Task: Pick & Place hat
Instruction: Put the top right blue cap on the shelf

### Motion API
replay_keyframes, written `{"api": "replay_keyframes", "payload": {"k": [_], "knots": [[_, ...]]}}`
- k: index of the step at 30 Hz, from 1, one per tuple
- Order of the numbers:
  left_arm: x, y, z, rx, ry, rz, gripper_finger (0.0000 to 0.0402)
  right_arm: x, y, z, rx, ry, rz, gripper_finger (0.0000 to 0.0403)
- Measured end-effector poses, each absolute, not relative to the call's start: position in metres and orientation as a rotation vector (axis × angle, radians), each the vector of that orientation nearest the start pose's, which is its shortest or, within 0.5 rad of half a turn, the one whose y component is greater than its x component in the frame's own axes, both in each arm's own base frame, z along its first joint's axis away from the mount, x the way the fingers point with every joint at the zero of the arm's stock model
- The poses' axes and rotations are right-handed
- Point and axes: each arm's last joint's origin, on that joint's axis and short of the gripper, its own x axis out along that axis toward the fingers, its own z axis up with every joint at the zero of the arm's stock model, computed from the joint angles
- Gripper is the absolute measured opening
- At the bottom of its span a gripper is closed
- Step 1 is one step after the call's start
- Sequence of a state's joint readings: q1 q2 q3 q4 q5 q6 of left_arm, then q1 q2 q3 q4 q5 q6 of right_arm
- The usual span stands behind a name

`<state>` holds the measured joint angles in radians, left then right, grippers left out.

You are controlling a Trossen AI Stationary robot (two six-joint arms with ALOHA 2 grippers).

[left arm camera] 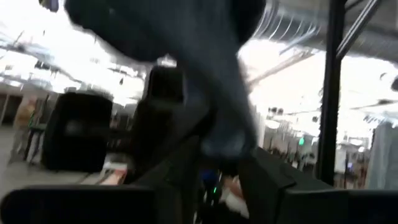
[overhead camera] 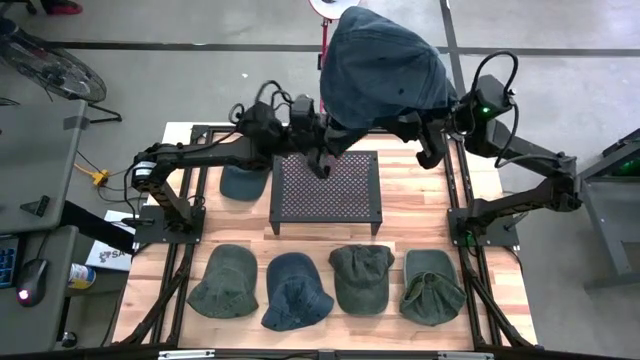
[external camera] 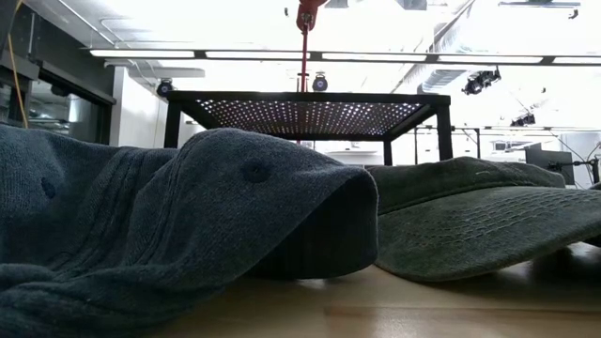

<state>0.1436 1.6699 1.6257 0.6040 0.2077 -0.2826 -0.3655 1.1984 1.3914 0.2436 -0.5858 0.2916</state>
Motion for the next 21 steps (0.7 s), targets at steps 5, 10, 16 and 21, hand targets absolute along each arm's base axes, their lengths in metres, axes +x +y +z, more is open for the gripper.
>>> {"api": "replay_keyframes", "payload": {"k": [5,10,16,21], "knots": [[0.379,0.049,0.454,-0.193,-0.391,-0.127,0.0153,0.216,-0.071,0.493,0.112,-0.300,0.240,0.0005],[0.377,0.048,0.440,-0.115,-0.172,-0.096,0.0173,0.199,-0.070,0.488,0.163,-0.191,0.202,0.0004],[0.359,0.049,0.425,-0.020,0.118,0.040,0.0174,0.175,-0.064,0.477,0.214,-0.030,0.153,0.0004],[0.337,0.049,0.431,0.054,0.210,0.142,0.0174,0.159,-0.058,0.465,0.260,0.113,0.099,0.0004]]}}
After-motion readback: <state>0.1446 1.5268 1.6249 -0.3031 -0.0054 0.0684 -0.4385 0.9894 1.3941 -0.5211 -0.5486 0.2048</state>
